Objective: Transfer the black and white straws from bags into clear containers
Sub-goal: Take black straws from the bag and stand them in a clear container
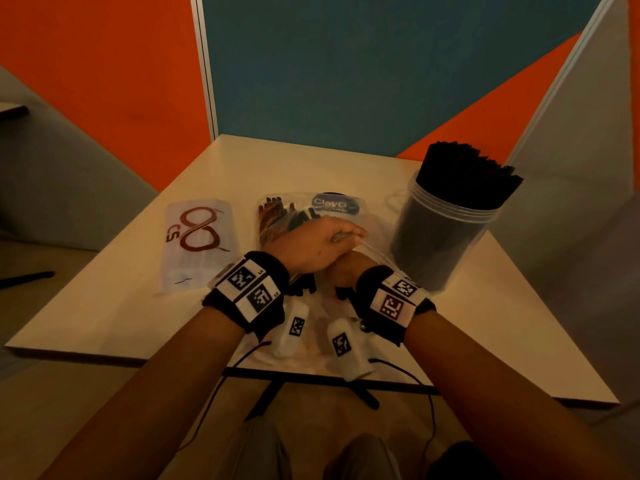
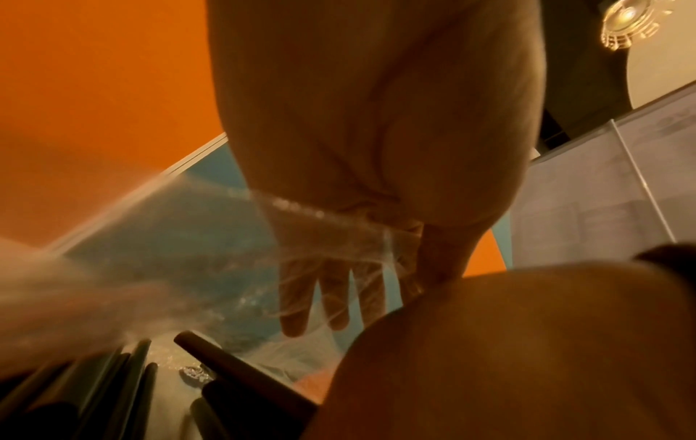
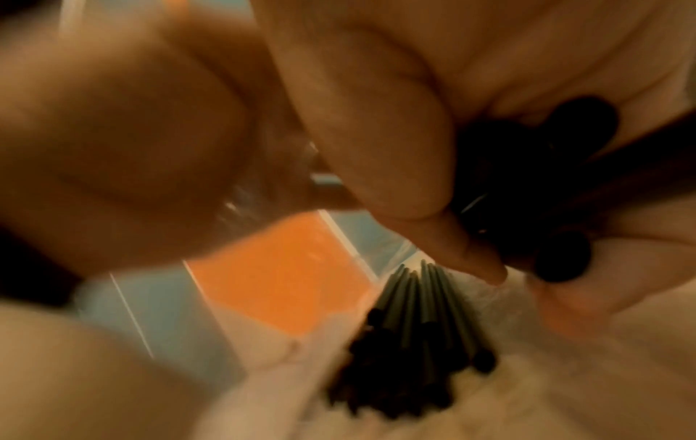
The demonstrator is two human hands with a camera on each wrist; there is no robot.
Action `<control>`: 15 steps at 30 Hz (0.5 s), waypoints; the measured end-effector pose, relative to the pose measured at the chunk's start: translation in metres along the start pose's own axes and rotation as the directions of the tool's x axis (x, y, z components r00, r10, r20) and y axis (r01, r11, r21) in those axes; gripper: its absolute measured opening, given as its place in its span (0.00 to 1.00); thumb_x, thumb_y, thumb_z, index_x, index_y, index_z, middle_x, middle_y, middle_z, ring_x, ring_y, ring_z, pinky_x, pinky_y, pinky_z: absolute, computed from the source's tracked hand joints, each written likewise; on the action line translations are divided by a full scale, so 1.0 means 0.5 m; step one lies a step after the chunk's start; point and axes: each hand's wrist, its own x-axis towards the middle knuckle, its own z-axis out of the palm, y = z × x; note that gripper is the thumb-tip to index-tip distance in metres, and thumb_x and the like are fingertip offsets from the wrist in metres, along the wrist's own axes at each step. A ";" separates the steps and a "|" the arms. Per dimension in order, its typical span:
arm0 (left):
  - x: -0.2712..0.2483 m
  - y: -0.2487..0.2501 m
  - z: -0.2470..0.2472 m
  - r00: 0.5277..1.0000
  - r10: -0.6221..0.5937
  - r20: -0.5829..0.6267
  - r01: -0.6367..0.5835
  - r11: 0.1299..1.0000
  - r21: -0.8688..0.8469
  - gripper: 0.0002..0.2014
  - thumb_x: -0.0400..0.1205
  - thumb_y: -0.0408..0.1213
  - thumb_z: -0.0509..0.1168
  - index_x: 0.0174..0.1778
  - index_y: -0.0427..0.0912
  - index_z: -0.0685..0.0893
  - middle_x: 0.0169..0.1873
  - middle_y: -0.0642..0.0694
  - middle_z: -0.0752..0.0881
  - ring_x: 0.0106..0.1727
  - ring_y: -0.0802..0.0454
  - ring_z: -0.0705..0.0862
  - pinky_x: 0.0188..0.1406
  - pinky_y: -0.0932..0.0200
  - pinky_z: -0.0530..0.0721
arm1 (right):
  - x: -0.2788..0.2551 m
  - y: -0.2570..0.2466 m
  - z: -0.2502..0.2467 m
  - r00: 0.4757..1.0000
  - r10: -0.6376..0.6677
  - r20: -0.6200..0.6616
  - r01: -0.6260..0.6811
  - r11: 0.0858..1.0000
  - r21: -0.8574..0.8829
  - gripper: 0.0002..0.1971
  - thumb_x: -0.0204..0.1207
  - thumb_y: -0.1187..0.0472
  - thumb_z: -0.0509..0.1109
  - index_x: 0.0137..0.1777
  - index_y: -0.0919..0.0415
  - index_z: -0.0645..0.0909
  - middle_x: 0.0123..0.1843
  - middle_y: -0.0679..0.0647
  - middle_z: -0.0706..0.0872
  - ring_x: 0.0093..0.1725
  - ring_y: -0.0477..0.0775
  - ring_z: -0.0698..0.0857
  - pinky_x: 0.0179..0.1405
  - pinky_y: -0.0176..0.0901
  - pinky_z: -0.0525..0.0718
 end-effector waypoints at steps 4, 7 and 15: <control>0.004 -0.019 -0.002 0.998 -0.049 0.028 0.048 0.998 0.036 0.15 0.87 0.43 0.57 0.68 0.49 0.80 0.67 0.51 0.81 0.67 0.59 0.77 0.50 0.85 0.64 | -0.055 0.028 -0.046 0.969 -0.139 0.206 0.083 0.963 0.258 0.06 0.81 0.69 0.61 0.52 0.69 0.79 0.51 0.65 0.83 0.52 0.65 0.86 0.57 0.56 0.86; 0.009 -0.033 0.001 0.996 -0.077 0.036 0.074 0.994 0.077 0.15 0.87 0.43 0.56 0.68 0.49 0.80 0.68 0.50 0.81 0.69 0.54 0.77 0.51 0.80 0.64 | -0.073 0.050 -0.034 0.940 -0.158 0.302 0.042 0.933 0.358 0.08 0.80 0.69 0.61 0.41 0.69 0.79 0.43 0.65 0.85 0.46 0.66 0.88 0.55 0.58 0.88; -0.025 -0.022 0.013 0.930 0.026 0.367 -0.144 0.944 0.298 0.46 0.72 0.19 0.61 0.80 0.61 0.55 0.84 0.55 0.45 0.83 0.54 0.37 0.79 0.44 0.36 | -0.084 0.113 -0.065 0.913 -0.231 0.337 -0.019 0.800 0.599 0.04 0.81 0.70 0.63 0.46 0.71 0.76 0.38 0.63 0.84 0.29 0.56 0.87 0.31 0.44 0.89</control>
